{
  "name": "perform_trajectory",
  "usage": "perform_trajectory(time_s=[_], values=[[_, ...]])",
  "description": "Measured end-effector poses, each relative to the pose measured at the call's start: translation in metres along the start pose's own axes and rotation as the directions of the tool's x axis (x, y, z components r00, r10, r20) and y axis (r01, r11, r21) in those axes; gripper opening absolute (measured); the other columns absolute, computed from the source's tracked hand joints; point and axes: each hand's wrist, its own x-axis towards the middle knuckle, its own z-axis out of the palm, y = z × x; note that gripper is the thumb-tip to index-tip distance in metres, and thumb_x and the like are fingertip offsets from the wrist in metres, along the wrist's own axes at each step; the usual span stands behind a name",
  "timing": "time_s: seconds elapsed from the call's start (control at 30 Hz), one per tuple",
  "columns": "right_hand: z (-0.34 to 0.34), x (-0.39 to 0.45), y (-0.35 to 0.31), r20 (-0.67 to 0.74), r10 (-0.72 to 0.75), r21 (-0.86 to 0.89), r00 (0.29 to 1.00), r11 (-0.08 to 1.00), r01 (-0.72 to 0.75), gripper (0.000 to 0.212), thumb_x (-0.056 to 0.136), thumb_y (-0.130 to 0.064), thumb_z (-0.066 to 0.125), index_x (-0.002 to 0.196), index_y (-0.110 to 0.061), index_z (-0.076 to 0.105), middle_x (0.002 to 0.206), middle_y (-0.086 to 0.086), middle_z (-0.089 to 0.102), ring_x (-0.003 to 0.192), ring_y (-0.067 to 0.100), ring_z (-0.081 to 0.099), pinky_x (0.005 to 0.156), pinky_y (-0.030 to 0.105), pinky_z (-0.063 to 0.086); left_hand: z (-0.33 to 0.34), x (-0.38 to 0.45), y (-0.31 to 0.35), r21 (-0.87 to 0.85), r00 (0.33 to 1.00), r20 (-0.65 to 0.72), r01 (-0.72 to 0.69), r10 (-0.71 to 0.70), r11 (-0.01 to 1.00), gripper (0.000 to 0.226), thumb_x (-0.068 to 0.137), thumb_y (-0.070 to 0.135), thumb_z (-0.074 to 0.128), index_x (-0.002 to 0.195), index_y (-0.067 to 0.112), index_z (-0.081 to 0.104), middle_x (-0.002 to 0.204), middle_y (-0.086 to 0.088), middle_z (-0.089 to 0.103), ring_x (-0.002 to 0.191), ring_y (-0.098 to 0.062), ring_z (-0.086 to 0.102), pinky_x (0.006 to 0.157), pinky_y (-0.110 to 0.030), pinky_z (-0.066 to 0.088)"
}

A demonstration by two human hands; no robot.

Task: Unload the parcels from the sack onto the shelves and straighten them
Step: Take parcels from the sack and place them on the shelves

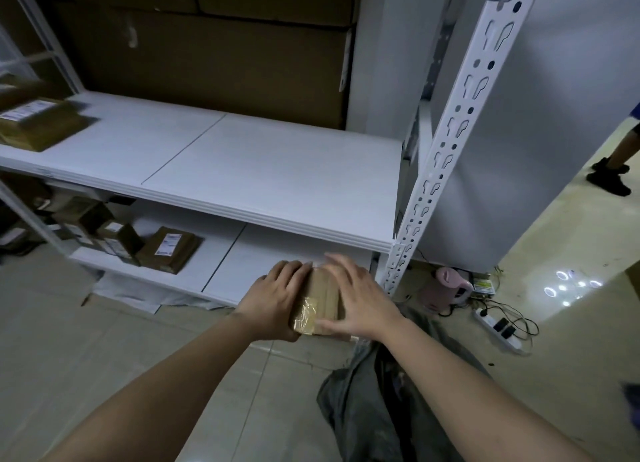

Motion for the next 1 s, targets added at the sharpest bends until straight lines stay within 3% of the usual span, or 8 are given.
perform_trajectory(time_s=[0.1, 0.2, 0.27, 0.4, 0.53, 0.8, 0.9, 1.0], values=[[-0.006, 0.004, 0.004, 0.013, 0.465, 0.471, 0.885, 0.778, -0.416, 0.076, 0.089, -0.063, 0.046, 0.149, -0.024, 0.020, 0.151, 0.003, 0.030, 0.129, 0.018, 0.043, 0.106, 0.037, 0.036, 0.002, -0.016, -0.014, -0.251, 0.987, -0.059, 0.133, -0.153, 0.959, 0.128, 0.050, 0.071, 0.074, 0.148, 0.008, 0.022, 0.143, -0.010, 0.035, 0.130, -0.028, 0.038, 0.101, -0.040, 0.044], [-0.003, 0.001, 0.019, 0.331, 0.779, 0.726, 0.533, 0.151, -0.671, 0.065, 0.095, -0.057, 0.042, 0.144, -0.015, 0.033, 0.146, 0.011, 0.040, 0.123, 0.027, 0.048, 0.103, 0.041, 0.040, 0.001, -0.031, -0.028, -0.394, 0.953, -0.116, 0.213, -0.279, 0.894, 0.131, 0.049, 0.071, 0.076, 0.149, 0.013, 0.016, 0.143, -0.007, 0.031, 0.124, -0.026, 0.044, 0.097, -0.039, 0.045], [0.000, -0.007, 0.023, 0.586, 0.708, 0.682, 0.395, -0.168, -0.712, 0.075, 0.091, -0.065, 0.043, 0.148, -0.017, 0.030, 0.145, 0.011, 0.041, 0.114, 0.030, 0.053, 0.098, 0.044, 0.047, -0.001, -0.038, -0.033, -0.385, 0.945, -0.179, 0.189, -0.274, 0.903, 0.130, 0.049, 0.065, 0.080, 0.149, 0.013, 0.014, 0.142, -0.008, 0.031, 0.119, -0.028, 0.048, 0.089, -0.040, 0.051], [0.004, -0.010, 0.016, 0.769, 0.402, 0.638, 0.497, -0.514, -0.572, 0.089, 0.071, -0.075, 0.061, 0.142, -0.027, 0.036, 0.139, 0.016, 0.048, 0.107, 0.039, 0.062, 0.079, 0.048, 0.056, -0.003, -0.042, -0.030, -0.199, 0.922, -0.386, -0.067, -0.016, 0.978, 0.124, 0.050, 0.046, 0.085, 0.147, 0.010, 0.016, 0.139, -0.018, 0.033, 0.127, -0.038, 0.040, 0.094, -0.052, 0.049], [0.008, 0.002, 0.004, 0.744, 0.292, 0.645, 0.601, -0.552, -0.529, 0.080, 0.057, -0.072, 0.074, 0.116, -0.022, 0.055, 0.128, 0.019, 0.056, 0.113, 0.037, 0.060, 0.087, 0.053, 0.054, 0.004, -0.045, -0.025, 0.022, 0.847, -0.471, -0.269, 0.247, 0.963, 0.101, 0.069, 0.046, 0.074, 0.146, 0.012, 0.020, 0.143, -0.019, 0.031, 0.137, -0.042, 0.026, 0.114, -0.052, 0.023], [0.020, 0.002, 0.002, 0.643, 0.419, 0.756, 0.640, -0.477, -0.448, 0.058, 0.073, -0.054, 0.070, 0.121, -0.023, 0.057, 0.121, 0.013, 0.061, 0.110, 0.033, 0.062, 0.092, 0.047, 0.053, 0.016, -0.064, -0.034, 0.199, 0.833, -0.377, -0.354, 0.405, 0.914, 0.090, 0.077, 0.059, 0.061, 0.149, 0.023, 0.020, 0.153, -0.014, 0.024, 0.142, -0.041, 0.021, 0.115, -0.054, 0.020], [0.020, 0.000, 0.003, 0.565, 0.474, 0.816, 0.676, -0.440, -0.374, 0.044, 0.084, -0.044, 0.059, 0.122, -0.021, 0.058, 0.109, 0.004, 0.066, 0.095, 0.026, 0.066, 0.079, 0.040, 0.056, 0.017, -0.077, -0.032, 0.038, 0.871, -0.397, -0.299, 0.289, 0.953, 0.085, 0.083, 0.060, 0.051, 0.151, 0.020, 0.020, 0.157, -0.014, 0.020, 0.144, -0.038, 0.020, 0.115, -0.051, 0.022], [0.017, 0.002, 0.001, 0.568, 0.494, 0.805, 0.659, -0.502, -0.317, 0.041, 0.084, -0.047, 0.053, 0.104, -0.016, 0.069, 0.098, 0.009, 0.074, 0.083, 0.028, 0.072, 0.069, 0.037, 0.058, 0.006, -0.075, -0.016, -0.444, 0.898, -0.414, -0.055, -0.150, 0.894, 0.079, 0.088, 0.058, 0.045, 0.150, 0.015, 0.021, 0.154, -0.009, 0.025, 0.141, -0.022, 0.030, 0.110, -0.034, 0.033]])
